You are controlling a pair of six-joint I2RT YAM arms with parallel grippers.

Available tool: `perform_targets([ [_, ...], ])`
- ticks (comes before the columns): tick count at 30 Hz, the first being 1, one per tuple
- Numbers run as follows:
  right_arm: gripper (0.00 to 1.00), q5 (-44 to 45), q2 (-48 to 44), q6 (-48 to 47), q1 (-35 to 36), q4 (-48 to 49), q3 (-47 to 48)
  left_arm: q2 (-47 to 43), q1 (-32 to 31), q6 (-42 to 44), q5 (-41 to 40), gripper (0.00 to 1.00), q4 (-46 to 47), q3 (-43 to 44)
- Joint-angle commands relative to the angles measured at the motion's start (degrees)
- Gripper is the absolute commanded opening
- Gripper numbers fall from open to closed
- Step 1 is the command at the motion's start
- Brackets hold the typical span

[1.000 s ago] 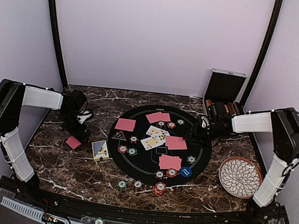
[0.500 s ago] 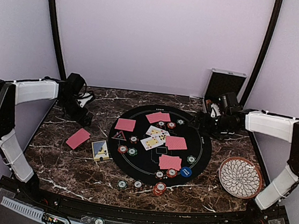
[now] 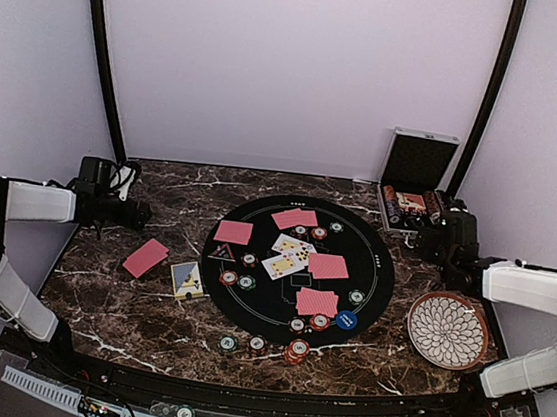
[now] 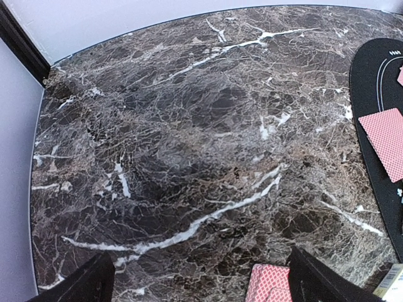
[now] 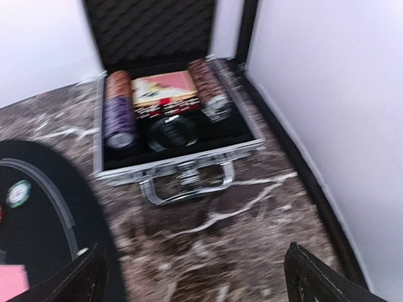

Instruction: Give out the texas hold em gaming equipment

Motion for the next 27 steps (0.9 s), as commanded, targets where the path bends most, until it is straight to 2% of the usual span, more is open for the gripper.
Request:
perform_targets([
  [1,0.98,12.0,-0.8,-6.1,-3.4,22.9,-7.5,-1.9,1.4,-1.3,3.8,0.99,19.3,-6.3],
  [7,0.98,6.5,1.4,-15.2,-9.3,62.5,-25.9,-2.5,1.9,-1.5,3.4,0.99,35.4,-15.7],
  [10,0.99,4.6,4.2,-14.1,-11.8,66.1,-26.6,-1.7,2.0,-2.7,2.2,0.99,44.4,-19.6],
  [17,0.99,-3.0,12.1,-14.6,-14.1,74.1,-26.3,1.2,2.0,-5.0,-1.2,0.99,55.8,-25.3],
  [20,0.98,-10.9,16.1,-17.1,-14.6,75.3,-25.4,5.2,2.0,-5.0,-2.1,0.99,71.4,-31.4],
  [21,0.99,-11.5,17.3,-17.3,-15.0,76.4,-24.9,4.5,2.0,-5.2,-1.9,0.99,70.3,-31.4],
  [23,0.99,-14.2,15.4,-15.4,-17.0,68.9,-22.8,5.3,2.0,-5.0,-2.1,0.99,70.0,-30.6],
  [25,0.99,-18.3,16.2,-13.8,-19.1,68.3,-21.7,4.5,2.0,-5.3,-2.2,0.99,67.3,-29.9],
  [27,0.99,-18.7,15.6,-13.7,-19.3,66.4,-21.5,5.3,2.0,-5.1,-2.4,0.99,69.5,-30.1],
])
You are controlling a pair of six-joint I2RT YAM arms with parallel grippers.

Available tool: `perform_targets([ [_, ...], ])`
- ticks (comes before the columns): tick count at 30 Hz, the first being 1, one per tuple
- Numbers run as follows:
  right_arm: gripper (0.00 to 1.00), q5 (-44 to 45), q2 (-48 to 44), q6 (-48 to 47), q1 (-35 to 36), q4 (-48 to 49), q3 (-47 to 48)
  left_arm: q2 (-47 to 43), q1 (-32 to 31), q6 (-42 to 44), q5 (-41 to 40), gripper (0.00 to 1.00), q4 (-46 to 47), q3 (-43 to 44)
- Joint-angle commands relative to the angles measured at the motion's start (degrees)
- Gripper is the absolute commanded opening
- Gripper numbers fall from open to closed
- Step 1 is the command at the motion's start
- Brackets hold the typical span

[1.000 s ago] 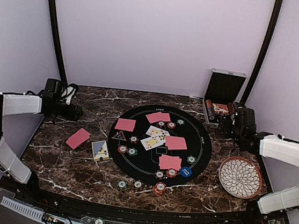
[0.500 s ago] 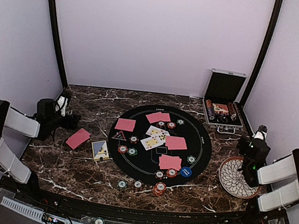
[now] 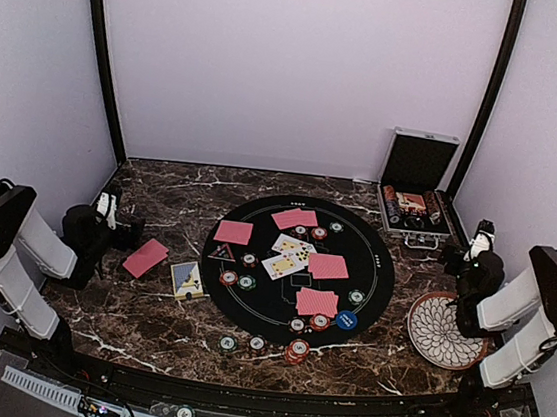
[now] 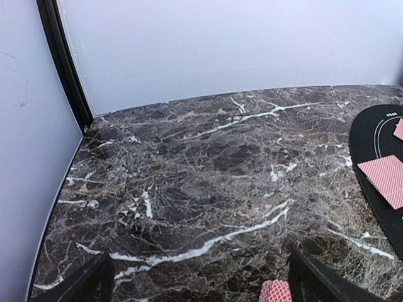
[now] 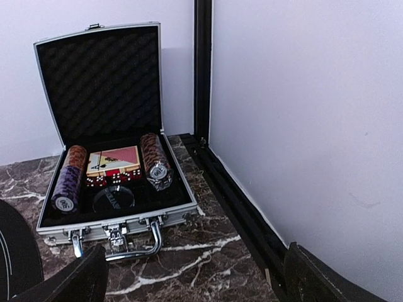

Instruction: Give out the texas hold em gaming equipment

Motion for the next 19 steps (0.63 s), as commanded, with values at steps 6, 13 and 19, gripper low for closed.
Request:
perform_targets([
  [6,0.99,-6.3,-0.2,1.1,-1.5,0.5,1.4,-0.5,0.3,-0.5,-1.0,0.99,6.1,0.4],
  [13,0.98,-6.5,-0.2,1.1,-1.5,0.0,1.8,-0.3,0.3,-0.5,-1.0,0.99,6.4,0.5],
  [19,0.99,-6.4,-0.3,1.1,-1.5,0.2,1.6,-0.3,0.3,-0.5,-1.0,0.99,6.4,0.4],
])
